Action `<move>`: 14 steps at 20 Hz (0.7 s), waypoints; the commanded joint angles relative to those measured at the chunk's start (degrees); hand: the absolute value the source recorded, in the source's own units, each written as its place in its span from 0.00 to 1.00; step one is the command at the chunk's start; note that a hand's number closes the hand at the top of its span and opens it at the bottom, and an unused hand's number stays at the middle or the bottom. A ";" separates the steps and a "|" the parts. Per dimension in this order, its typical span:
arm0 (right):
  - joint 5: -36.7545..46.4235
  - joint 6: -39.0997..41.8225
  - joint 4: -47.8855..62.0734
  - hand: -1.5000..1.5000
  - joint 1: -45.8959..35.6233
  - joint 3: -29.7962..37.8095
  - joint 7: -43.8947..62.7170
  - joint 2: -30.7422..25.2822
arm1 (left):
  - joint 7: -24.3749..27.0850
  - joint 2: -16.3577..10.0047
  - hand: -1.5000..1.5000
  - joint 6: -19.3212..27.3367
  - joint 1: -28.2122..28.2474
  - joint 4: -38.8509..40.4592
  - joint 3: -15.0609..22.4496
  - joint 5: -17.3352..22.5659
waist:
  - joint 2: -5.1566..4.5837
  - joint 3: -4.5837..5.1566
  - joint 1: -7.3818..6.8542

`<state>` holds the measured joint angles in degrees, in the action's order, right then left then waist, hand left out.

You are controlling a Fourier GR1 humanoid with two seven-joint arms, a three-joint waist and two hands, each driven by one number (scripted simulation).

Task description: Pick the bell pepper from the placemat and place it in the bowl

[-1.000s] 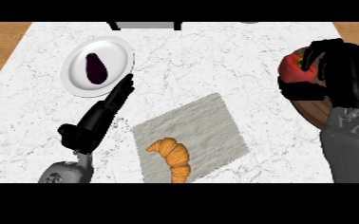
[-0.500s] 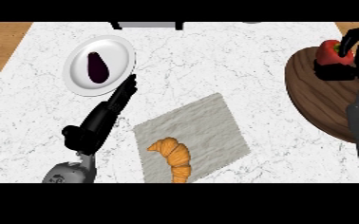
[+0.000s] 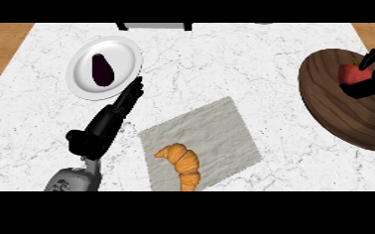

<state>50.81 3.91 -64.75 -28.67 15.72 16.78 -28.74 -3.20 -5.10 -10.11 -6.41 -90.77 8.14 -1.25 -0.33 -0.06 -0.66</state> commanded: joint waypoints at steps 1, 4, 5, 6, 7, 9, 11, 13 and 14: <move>-4.23 0.71 11.22 0.00 -3.87 1.90 -6.28 0.77 | -1.07 0.93 0.50 0.70 -1.92 0.73 0.16 -0.67 | -0.07 -0.01 -0.43; -5.54 -2.12 15.35 0.00 -6.34 2.90 -12.65 0.03 | -0.74 3.39 0.50 2.38 -0.98 1.01 2.28 -2.45 | 0.07 0.01 -0.14; -6.81 -4.67 17.68 0.00 -5.11 5.16 -17.35 -1.57 | 0.22 0.06 0.50 -0.90 -1.71 2.66 -1.15 0.20 | -0.02 0.00 -0.11; -6.64 -5.09 16.00 0.00 -7.59 4.63 -14.06 -0.16 | -1.31 1.31 0.50 0.46 -3.33 2.21 -0.51 -0.79 | 0.12 0.03 0.06; -6.76 -7.44 19.07 0.00 -9.10 5.86 -16.37 -1.25 | 0.51 0.79 0.50 0.20 -0.86 1.87 -0.61 -0.79 | 0.03 0.01 -0.31; -7.88 -9.09 18.84 0.00 -8.41 7.43 -16.68 -2.09 | -1.16 1.78 0.50 0.78 -0.06 -0.78 0.94 -1.50 | 0.20 0.02 -0.03; -11.30 -10.77 15.71 0.00 -6.88 10.82 -16.61 -1.49 | 2.39 -0.81 0.50 -1.10 1.65 0.99 -1.08 -0.72 | 0.32 0.04 0.35; -13.38 -11.64 17.26 0.00 -10.58 13.89 -14.36 -2.91 | -3.44 -0.71 0.50 -1.08 -0.41 -2.89 -1.87 1.18 | 0.31 0.01 -0.04; -15.97 -13.15 17.56 0.00 -9.47 17.10 -15.64 -3.33 | 1.27 0.23 0.50 -0.94 1.90 0.33 -0.09 -0.60 | 0.21 0.00 0.36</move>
<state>39.47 -5.97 -47.87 -37.07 27.01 1.45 -31.01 -3.38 -4.82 -10.58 -6.05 -90.90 7.54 -1.52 -0.12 -0.06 -0.59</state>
